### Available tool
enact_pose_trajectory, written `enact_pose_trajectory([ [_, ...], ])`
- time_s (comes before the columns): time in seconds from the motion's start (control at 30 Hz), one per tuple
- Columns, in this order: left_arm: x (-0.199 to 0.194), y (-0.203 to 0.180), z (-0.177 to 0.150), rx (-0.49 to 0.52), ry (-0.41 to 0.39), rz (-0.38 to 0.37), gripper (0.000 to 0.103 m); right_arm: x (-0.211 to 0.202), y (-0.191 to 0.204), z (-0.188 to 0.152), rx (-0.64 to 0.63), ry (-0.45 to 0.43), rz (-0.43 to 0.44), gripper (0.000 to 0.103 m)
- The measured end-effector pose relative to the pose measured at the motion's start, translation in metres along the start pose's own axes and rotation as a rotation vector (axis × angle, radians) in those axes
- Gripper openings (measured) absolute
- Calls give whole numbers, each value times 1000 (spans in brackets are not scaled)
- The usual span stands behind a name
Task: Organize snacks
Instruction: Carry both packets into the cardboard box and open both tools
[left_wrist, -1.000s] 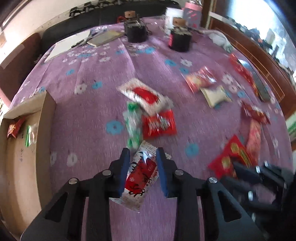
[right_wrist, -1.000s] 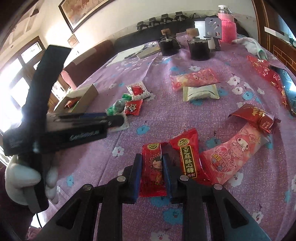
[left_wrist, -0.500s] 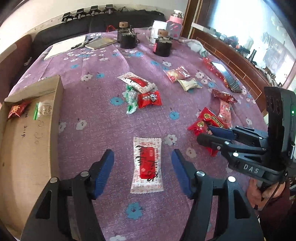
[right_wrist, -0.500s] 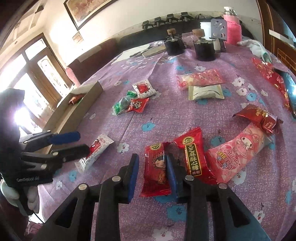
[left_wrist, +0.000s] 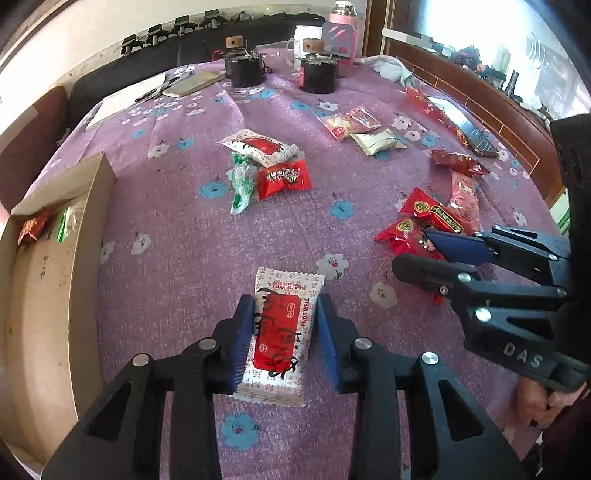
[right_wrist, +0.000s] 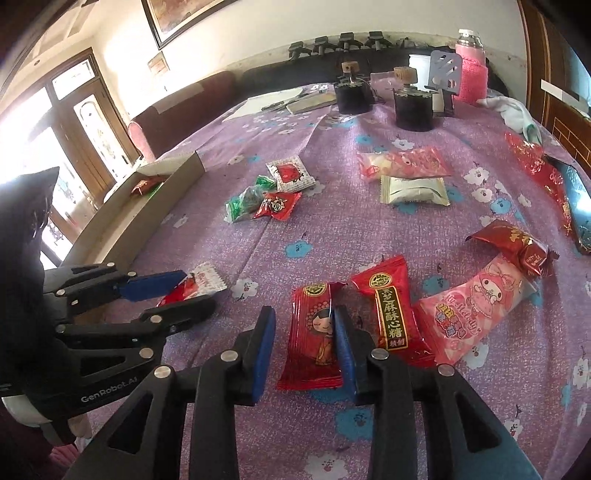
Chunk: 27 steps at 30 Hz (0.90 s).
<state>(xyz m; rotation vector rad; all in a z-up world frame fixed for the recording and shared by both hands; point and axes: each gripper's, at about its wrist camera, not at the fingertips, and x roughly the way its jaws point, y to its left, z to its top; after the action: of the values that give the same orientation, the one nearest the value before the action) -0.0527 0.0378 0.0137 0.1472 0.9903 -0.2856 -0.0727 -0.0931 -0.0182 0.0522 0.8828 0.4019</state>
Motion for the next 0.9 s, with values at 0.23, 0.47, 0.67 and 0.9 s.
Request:
enact_pose_trajectory([
  [0.23, -44, 14, -12, -63, -73, -93, 31, -12, 2, -3, 37, 5, -20, 22],
  [0.47, -100, 72, -15, -196, -146, -182, 31, -44, 23, 14, 54, -44, 60, 22],
  [0.67, -128, 149, -16, -295, -186, -50, 31, -42, 75, 49, -12, -46, 142, 22],
  [0.9, -103, 234, -11, -411, -132, 85, 31, -2, 160, 94, -104, -6, 252, 22],
])
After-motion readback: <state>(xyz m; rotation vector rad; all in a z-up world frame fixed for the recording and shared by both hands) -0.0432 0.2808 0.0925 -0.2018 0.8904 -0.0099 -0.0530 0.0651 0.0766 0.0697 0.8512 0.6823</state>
